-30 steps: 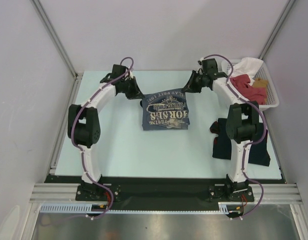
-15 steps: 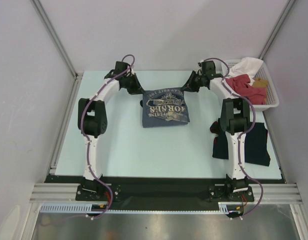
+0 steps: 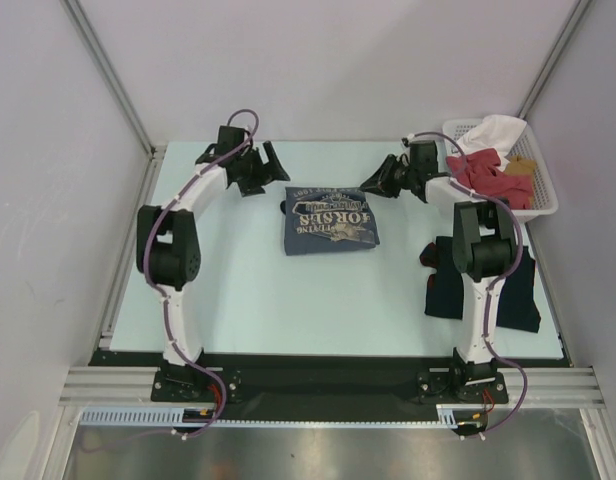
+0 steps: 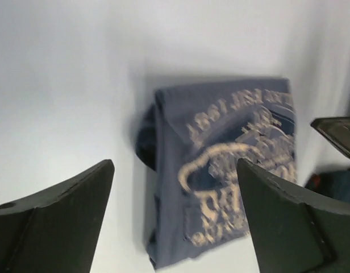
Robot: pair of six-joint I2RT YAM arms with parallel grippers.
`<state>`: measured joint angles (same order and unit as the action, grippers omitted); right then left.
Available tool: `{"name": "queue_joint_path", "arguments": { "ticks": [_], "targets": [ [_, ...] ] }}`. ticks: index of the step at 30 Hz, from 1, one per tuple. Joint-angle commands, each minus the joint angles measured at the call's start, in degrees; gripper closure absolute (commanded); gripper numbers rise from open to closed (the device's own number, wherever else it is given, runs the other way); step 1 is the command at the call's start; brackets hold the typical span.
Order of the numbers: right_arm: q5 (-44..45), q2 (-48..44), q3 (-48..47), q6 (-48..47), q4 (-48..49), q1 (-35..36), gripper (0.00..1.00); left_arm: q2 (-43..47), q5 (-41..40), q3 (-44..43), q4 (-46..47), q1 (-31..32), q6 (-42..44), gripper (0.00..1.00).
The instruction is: Fold and stack the tank tops
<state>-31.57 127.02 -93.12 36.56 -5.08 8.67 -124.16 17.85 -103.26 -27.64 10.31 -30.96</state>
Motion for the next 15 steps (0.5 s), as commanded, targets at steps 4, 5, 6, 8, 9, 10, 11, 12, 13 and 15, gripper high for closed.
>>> {"name": "queue_joint_path", "arguments": {
  "ticks": [4, 5, 6, 8, 9, 10, 11, 12, 13, 15],
  "targets": [
    [-10.26, -11.61, 8.82, 2.73, 14.65, 2.93, 0.84, 17.36, 8.05, 13.86, 14.95, 5.68, -2.17, 0.25],
    [-10.70, -12.14, 10.14, 3.95, 16.40, 3.37, 0.85, 17.81, 8.95, 16.75, 16.11, 7.17, -3.48, 0.31],
    [-12.01, -12.50, 13.20, 4.57, 17.38, 3.64, 0.87, 18.07, 9.74, 18.00, 17.17, 7.97, -4.01, 0.43],
    [-13.68, -13.20, 16.90, 7.54, 23.06, 4.60, 0.88, 17.99, 11.07, 20.90, 19.28, 9.64, -5.41, 0.51],
    [-14.82, -13.12, 20.31, 8.44, 24.75, 4.78, 0.91, 17.81, 11.59, 22.30, 21.81, 9.91, -6.12, 0.53],
    [-15.36, -13.03, 22.17, 9.40, 26.34, 5.04, 0.91, 17.55, 13.08, 25.54, 23.58, 9.91, -7.09, 0.54],
    [-15.88, -12.51, 23.76, 10.72, 29.66, 5.04, 0.92, 17.20, 14.40, 27.48, 26.03, 9.91, -9.18, 0.55],
    [-16.24, -12.24, 27.00, 11.08, 30.91, 5.04, 0.93, 16.93, 15.19, 29.24, 27.45, 9.91, -9.99, 0.57],
    [-16.24, -12.06, 28.33, 11.25, 31.62, 4.78, 0.94, 15.80, 15.37, 31.78, 30.94, 9.82, -10.52, 0.58],
    [-16.24, -10.83, 31.14, 11.43, 34.34, 4.34, 0.94, 13.96, 15.02, 34.08, 33.16, 9.38, -11.05, 0.60]
  ]
}}
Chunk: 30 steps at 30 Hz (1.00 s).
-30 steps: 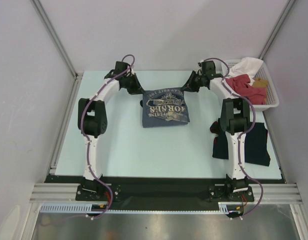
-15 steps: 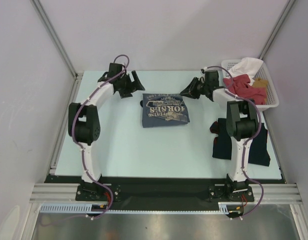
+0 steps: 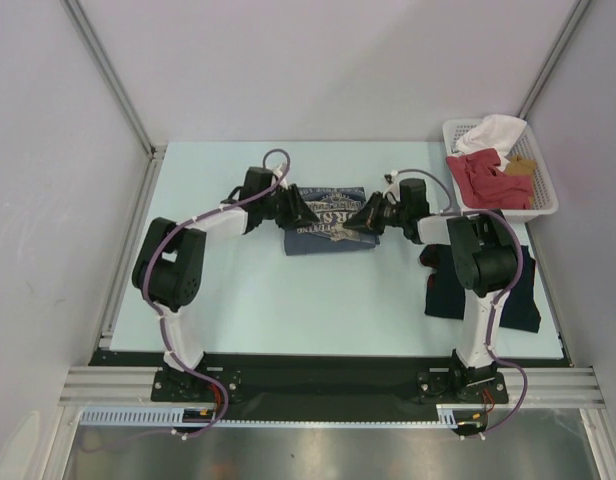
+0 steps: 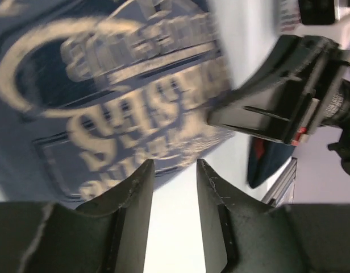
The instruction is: Fold and stack the tank tops
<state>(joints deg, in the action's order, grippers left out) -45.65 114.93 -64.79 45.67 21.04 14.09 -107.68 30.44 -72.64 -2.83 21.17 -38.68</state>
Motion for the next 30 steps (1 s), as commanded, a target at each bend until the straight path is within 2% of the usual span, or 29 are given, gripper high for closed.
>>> {"name": "queue_joint_path", "arguments": {
  "ticks": [1, 4, 8, 12, 15, 17, 20, 25, 30],
  "targets": [
    [-2.25, 1.69, 5.09, 2.14, 8.84, -1.25, 0.94, -3.06, 2.44, 6.26, 9.85, -1.65, -3.68, 0.60],
    [-1.55, 3.80, 6.87, 0.74, 8.67, -1.69, 0.94, -6.30, 2.18, 9.09, 13.38, -2.45, -5.09, 0.61],
    [-1.02, 5.74, 5.38, 0.47, 4.02, -2.66, 0.94, -9.65, 1.56, 6.81, 10.22, -2.71, -3.96, 0.65],
    [0.38, 2.06, 4.16, -2.51, -0.54, -3.71, 0.90, -3.53, -4.04, 8.13, 5.84, -2.80, -1.32, 0.64],
    [1.88, -1.55, 1.70, -4.97, -5.12, -3.72, 0.86, 1.48, -6.61, 7.78, 1.36, -2.80, 1.05, 0.57],
    [1.09, -2.00, -0.15, -3.93, -5.22, -3.72, 0.85, 3.08, -6.97, 6.38, -0.06, -2.71, 1.76, 0.52],
    [-1.28, -1.03, -3.75, -0.95, -3.72, -3.28, 0.86, 4.23, -5.30, 2.51, -1.65, -2.71, 1.33, 0.50],
    [-1.29, 2.48, -11.04, 1.61, -2.50, -1.43, 0.85, -1.21, -2.49, -7.66, -1.13, -1.84, -1.92, 0.50],
    [-1.81, 12.83, -16.94, 8.01, 1.89, 0.33, 0.87, -12.00, 2.17, -11.99, 5.28, -1.83, -7.46, 0.52]
  ]
}}
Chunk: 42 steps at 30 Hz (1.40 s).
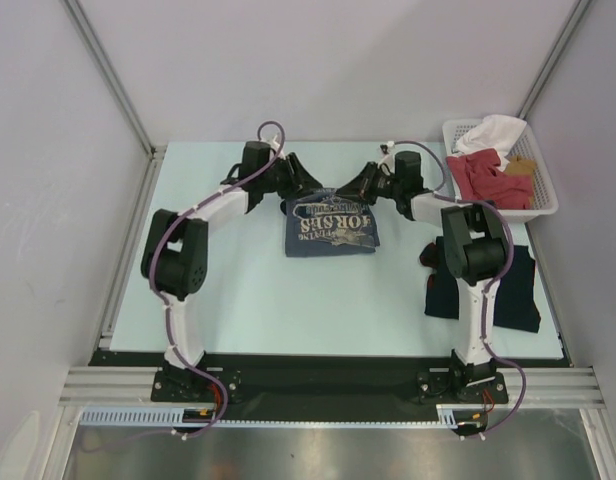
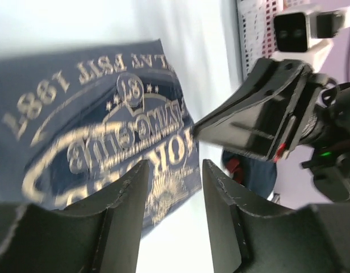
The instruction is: Fold and stack the tank tops
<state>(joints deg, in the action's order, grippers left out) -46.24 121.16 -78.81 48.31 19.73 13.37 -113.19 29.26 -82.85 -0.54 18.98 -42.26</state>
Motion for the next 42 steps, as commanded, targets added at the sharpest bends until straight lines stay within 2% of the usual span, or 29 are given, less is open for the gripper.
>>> {"name": "queue_joint_path", "arguments": {
  "ticks": [1, 7, 11, 14, 15, 18, 19, 20, 21, 25, 26, 30, 34, 35, 37, 42],
  "targets": [
    [-1.22, 8.46, -3.46, 6.26, 5.56, 1.05, 0.88, -8.09, 3.35, -2.83, 3.26, 0.27, -4.40, 0.53],
    [1.59, 17.35, -6.27, 7.58, 4.36, -0.27, 0.90, -17.24, 0.37, -2.50, 2.64, -0.70, -4.41, 0.55],
    [2.82, 16.83, -5.75, 5.66, 1.98, -1.06, 0.89, -17.68, -1.84, -1.09, 2.38, -1.58, -3.18, 0.56],
    [1.33, 13.50, -5.22, 4.60, 1.90, -1.32, 0.86, -13.23, -2.53, -0.82, 0.99, -2.02, -1.25, 0.54],
    [1.07, 11.92, -4.96, 3.99, 1.55, -1.50, 0.82, -11.81, -3.75, -1.00, -1.37, -2.02, -0.20, 0.53],
    [2.64, 4.98, -3.90, -1.63, -3.27, -1.50, 0.68, -4.96, -7.80, -0.39, -5.96, -2.02, 4.28, 0.38],
    [3.51, 3.31, -3.55, -3.56, -7.64, -1.67, 0.65, -3.29, -8.85, 0.05, -6.93, -2.02, 4.99, 0.35],
    [5.87, -0.28, -3.46, -5.41, -9.95, -1.68, 0.61, -0.14, -11.56, 0.58, -8.94, -2.02, 5.78, 0.29],
    [7.11, -1.62, -3.20, -9.08, -12.32, -1.76, 0.52, 1.29, -12.72, 1.63, -9.91, -1.93, 7.26, 0.26],
    [16.32, -7.69, -2.76, -16.57, -24.89, -2.47, 0.32, 5.95, -19.05, 3.48, -15.19, -1.93, 10.35, 0.11],
    [18.01, -8.31, -3.11, -17.89, -26.83, -2.64, 0.24, 6.74, -21.24, 3.74, -16.94, -1.93, 10.79, 0.09],
    [27.15, -8.67, -5.04, -24.05, -36.93, -2.56, 0.17, 5.35, -22.49, 4.27, -18.71, -1.84, 11.94, 0.01],
    [31.72, -4.90, -7.50, -26.69, -41.17, -1.86, 0.11, 2.28, -21.61, 3.93, -17.57, -1.32, 11.50, 0.00],
    [32.52, -4.19, -8.20, -27.22, -41.78, -1.68, 0.05, 0.70, -21.44, 3.49, -17.40, -1.23, 11.24, 0.00],
    [33.49, -2.09, -9.78, -27.48, -42.40, -0.89, 0.04, -0.97, -20.47, 2.09, -16.96, -0.97, 10.80, 0.00],
    [31.74, 2.23, -12.95, -27.57, -42.23, 0.34, 0.15, -6.08, -18.80, -0.56, -15.82, -0.26, 9.66, 0.00]
  ]
}}
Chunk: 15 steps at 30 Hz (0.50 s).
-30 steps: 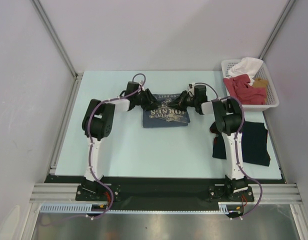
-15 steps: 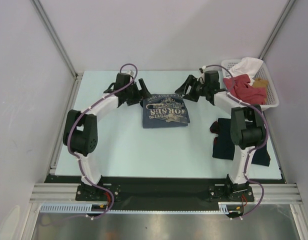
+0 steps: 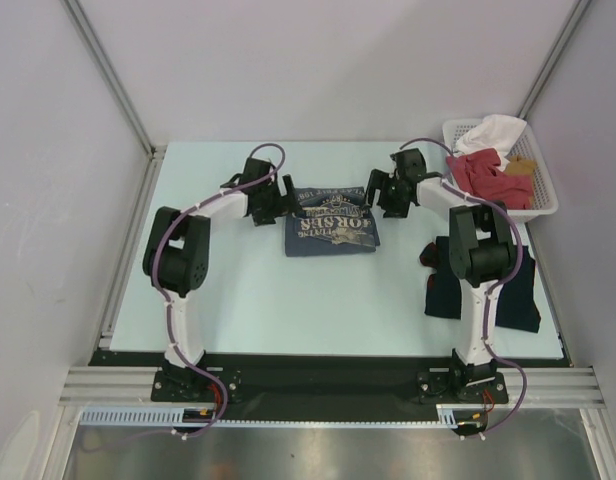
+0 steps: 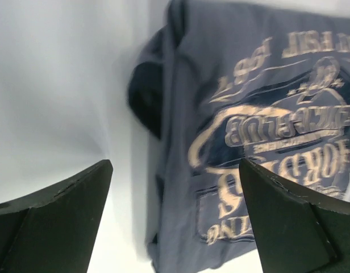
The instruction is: Fold and stack the tank tops
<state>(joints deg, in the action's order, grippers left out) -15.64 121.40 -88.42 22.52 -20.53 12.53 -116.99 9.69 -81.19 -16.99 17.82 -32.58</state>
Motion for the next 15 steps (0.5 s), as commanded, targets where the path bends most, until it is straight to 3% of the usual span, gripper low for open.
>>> {"name": "queue_joint_path", "arguments": {
  "ticks": [1, 4, 7, 10, 15],
  "targets": [
    [1.05, 2.78, -4.81, -1.87, -2.40, 1.52, 0.16, -2.71, 0.94, -2.74, 0.82, 0.98, -0.20, 0.00],
    [3.93, 5.33, -7.55, -2.92, -4.95, 3.89, 0.18, -4.65, 0.33, -4.15, 0.65, 1.60, -0.99, 0.00],
    [9.89, 7.26, -10.80, -4.06, -8.55, 6.27, 0.23, -6.41, 0.24, -4.95, 0.73, 1.86, -2.14, 0.10],
    [11.77, 8.23, -11.25, -3.98, -9.79, 7.50, 0.27, -8.42, -0.11, -5.56, 0.65, 2.13, -2.93, 0.14],
    [14.84, 8.58, -10.54, -4.07, -10.14, 9.69, 0.43, -11.59, -1.34, -9.68, -1.02, 3.18, -2.93, 0.22]
  ]
}}
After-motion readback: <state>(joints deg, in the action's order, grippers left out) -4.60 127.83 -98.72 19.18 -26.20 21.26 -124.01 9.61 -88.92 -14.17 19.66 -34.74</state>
